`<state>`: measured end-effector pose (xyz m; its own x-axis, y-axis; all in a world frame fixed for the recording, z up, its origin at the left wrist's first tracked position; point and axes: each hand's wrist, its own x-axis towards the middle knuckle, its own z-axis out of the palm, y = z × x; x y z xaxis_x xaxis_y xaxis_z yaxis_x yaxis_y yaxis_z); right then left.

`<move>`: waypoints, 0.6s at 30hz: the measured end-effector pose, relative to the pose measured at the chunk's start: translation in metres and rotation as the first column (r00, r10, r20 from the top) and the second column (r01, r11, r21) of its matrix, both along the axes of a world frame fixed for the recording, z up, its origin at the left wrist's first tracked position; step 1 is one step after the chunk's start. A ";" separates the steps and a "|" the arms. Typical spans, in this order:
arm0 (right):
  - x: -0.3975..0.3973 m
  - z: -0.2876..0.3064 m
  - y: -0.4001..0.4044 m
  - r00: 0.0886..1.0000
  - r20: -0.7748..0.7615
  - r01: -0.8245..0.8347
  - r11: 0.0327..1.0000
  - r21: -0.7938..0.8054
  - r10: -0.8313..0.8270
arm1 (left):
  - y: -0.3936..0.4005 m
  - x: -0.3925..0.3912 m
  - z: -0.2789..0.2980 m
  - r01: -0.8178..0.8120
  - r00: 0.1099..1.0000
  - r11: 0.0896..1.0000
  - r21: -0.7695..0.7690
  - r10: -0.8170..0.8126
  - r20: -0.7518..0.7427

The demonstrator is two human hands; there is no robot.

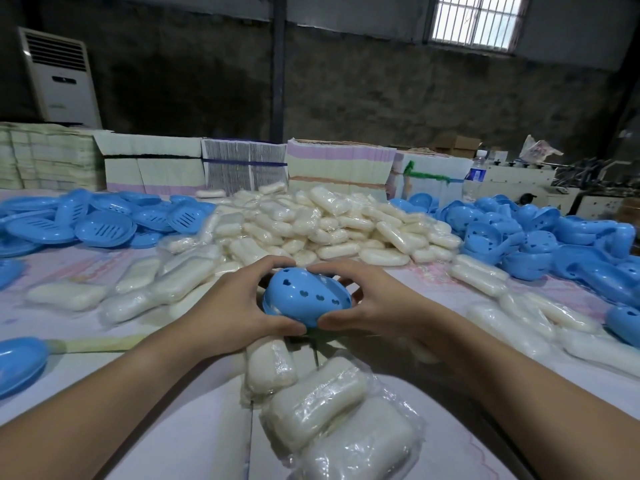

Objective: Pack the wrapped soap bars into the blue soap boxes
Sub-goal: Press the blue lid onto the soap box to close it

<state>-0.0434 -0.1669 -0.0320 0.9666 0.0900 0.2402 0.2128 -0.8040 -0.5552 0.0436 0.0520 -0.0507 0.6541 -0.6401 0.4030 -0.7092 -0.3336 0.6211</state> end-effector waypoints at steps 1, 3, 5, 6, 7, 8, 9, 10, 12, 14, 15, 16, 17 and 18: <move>0.000 0.000 0.002 1.000 0.012 0.001 1.000 0.003 -0.001 | 0.000 0.000 0.000 -0.002 1.000 1.000 -0.009 0.002 -0.003; 0.001 0.000 0.005 0.999 0.039 0.003 1.000 0.001 -0.003 | 0.000 0.000 0.002 -0.003 1.000 1.000 -0.022 0.003 -0.011; 0.002 0.001 0.006 0.999 0.044 0.003 1.000 -0.013 -0.003 | 0.000 0.000 0.002 -0.005 1.000 1.000 -0.017 0.005 -0.008; 0.003 0.001 0.006 0.999 0.040 0.001 1.000 -0.021 0.000 | 0.001 0.000 0.002 -0.006 1.000 1.000 -0.012 0.006 -0.006; 0.003 0.001 0.005 0.999 0.035 -0.002 1.000 -0.026 0.003 | 0.001 0.000 0.002 -0.007 1.000 1.000 -0.008 0.007 -0.008; 0.003 0.000 0.005 1.000 0.030 -0.004 1.000 -0.027 0.005 | 0.002 0.001 0.002 -0.007 1.000 1.000 -0.006 0.007 -0.011; 0.004 0.000 0.005 1.000 0.027 -0.003 1.000 -0.027 0.004 | 0.002 0.001 0.001 -0.006 1.000 1.000 -0.005 0.006 -0.015; 0.004 0.000 0.006 1.000 0.026 0.000 1.000 -0.027 0.000 | 0.002 0.001 0.001 -0.007 1.000 1.000 -0.004 0.007 -0.018; 0.006 -0.001 0.007 1.000 0.024 0.014 0.999 -0.031 -0.013 | 0.002 0.002 0.000 -0.012 1.000 1.000 -0.006 0.012 -0.022; 0.008 -0.001 0.009 1.000 0.014 0.021 0.999 -0.027 -0.021 | 0.001 0.003 0.000 -0.021 0.999 1.000 -0.010 0.021 -0.031; 0.008 -0.001 0.009 1.000 0.006 0.026 1.000 -0.013 -0.026 | 0.001 0.003 0.000 -0.024 0.999 1.000 -0.011 0.023 -0.038; 0.009 -0.001 0.010 0.999 -0.003 0.032 0.999 0.014 -0.032 | 0.001 0.003 0.000 -0.021 0.999 1.000 -0.008 0.021 -0.045; 0.009 -0.001 0.011 0.999 -0.012 0.041 0.998 0.051 -0.040 | 0.001 0.004 0.000 -0.011 0.998 1.000 0.000 0.011 -0.054; 0.010 -0.001 0.011 0.999 -0.023 0.048 0.995 0.092 -0.047 | 0.002 0.003 0.001 0.005 0.998 1.000 0.012 -0.004 -0.065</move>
<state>-0.0334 -0.1556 -0.0330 0.9741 0.0222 0.2251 0.1632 -0.7581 -0.6314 0.0467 0.0537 -0.0501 0.6756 -0.6477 0.3523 -0.6691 -0.3380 0.6618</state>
